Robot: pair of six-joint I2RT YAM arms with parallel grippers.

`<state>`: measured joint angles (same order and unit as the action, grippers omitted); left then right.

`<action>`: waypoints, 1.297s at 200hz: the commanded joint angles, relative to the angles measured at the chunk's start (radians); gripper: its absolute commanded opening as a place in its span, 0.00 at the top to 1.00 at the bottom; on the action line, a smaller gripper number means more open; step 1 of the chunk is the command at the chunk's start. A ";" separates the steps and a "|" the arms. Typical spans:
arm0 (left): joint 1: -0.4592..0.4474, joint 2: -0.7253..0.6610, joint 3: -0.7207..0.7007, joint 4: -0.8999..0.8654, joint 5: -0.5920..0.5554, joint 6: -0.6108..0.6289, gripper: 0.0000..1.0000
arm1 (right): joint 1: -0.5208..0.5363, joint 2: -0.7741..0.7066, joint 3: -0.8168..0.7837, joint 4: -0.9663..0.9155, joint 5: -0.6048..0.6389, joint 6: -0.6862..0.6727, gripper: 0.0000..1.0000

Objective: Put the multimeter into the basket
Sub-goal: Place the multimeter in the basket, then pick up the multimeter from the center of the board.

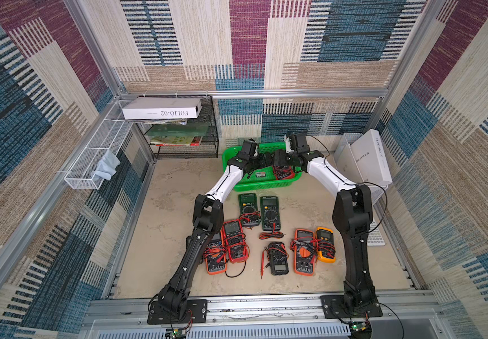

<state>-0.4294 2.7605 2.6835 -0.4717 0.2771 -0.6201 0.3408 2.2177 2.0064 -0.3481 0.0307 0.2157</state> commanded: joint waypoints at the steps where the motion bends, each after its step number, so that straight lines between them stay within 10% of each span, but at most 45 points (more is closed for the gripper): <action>1: 0.001 0.003 -0.001 -0.012 0.008 0.022 0.01 | 0.003 -0.005 0.007 0.064 -0.020 0.024 0.00; 150: -0.039 -0.380 -0.211 -0.163 0.002 0.212 0.01 | 0.003 -0.393 -0.440 0.102 0.061 0.117 0.01; 259: -0.123 -1.085 -1.196 -0.048 -0.187 0.146 0.01 | 0.173 -0.756 -0.901 0.048 0.074 0.182 0.00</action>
<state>-0.5510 1.7889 1.6260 -0.5827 0.1486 -0.4206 0.4629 1.4879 1.1530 -0.2832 0.0994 0.3729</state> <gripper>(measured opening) 0.989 0.995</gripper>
